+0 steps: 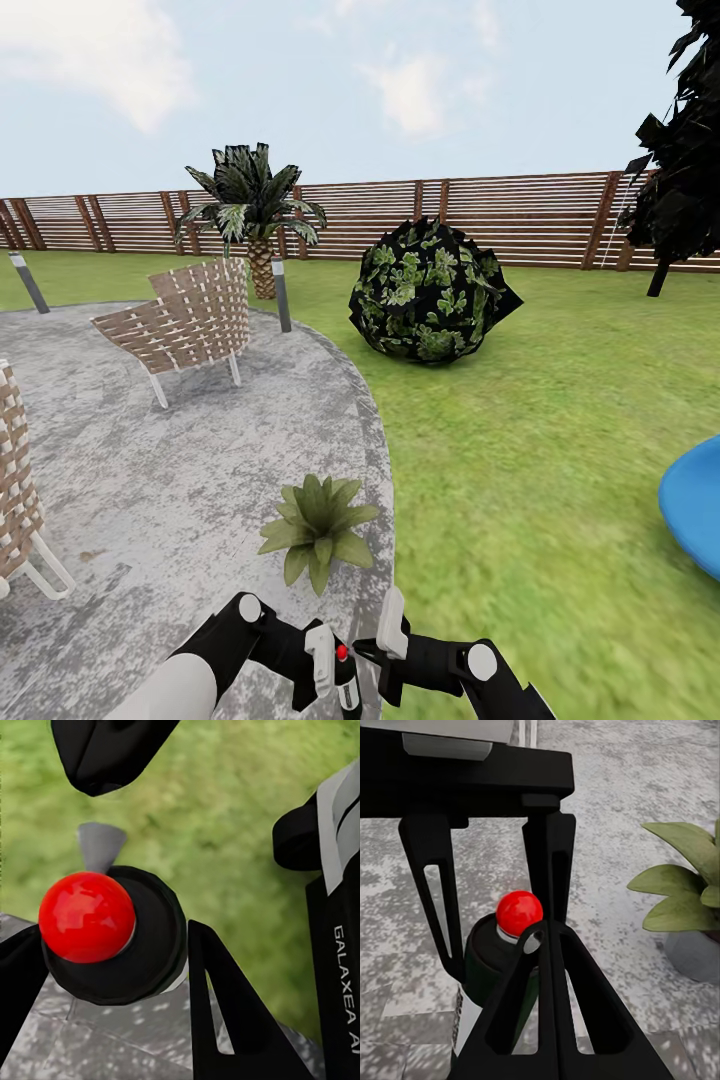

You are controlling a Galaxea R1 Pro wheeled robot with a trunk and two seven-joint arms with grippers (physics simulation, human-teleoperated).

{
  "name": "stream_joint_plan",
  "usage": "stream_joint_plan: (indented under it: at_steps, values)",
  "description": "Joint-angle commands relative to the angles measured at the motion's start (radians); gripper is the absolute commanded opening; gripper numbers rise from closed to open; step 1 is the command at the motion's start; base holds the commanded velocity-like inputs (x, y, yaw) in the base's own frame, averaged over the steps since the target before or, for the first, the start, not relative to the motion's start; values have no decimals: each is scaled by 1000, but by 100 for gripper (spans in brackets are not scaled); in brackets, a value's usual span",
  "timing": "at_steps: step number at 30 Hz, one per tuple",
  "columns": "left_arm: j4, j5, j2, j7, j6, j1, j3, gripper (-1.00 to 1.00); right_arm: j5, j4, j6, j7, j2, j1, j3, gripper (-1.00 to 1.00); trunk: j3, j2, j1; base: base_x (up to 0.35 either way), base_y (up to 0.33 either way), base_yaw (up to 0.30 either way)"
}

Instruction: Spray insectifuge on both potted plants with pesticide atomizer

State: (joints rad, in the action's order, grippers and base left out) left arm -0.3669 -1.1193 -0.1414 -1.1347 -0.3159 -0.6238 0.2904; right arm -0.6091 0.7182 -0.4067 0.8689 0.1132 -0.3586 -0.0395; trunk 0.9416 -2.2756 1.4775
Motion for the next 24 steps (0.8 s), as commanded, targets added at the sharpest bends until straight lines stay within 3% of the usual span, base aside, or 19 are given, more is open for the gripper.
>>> stream_joint_plan:
  at_steps: [1, 24]
  values:
    - [-1, -8, -1, -4, -4, -1, 9, -100, -8, 1, -4, 0, 0, 0, 1, -100, 1, 0, 0, 0, 0, 0]
    - [3, 18, -1, -3, -12, -2, 13, -100, -8, 1, -4, -1, 0, 0, 1, -100, 1, 0, 0, 0, 0, 0]
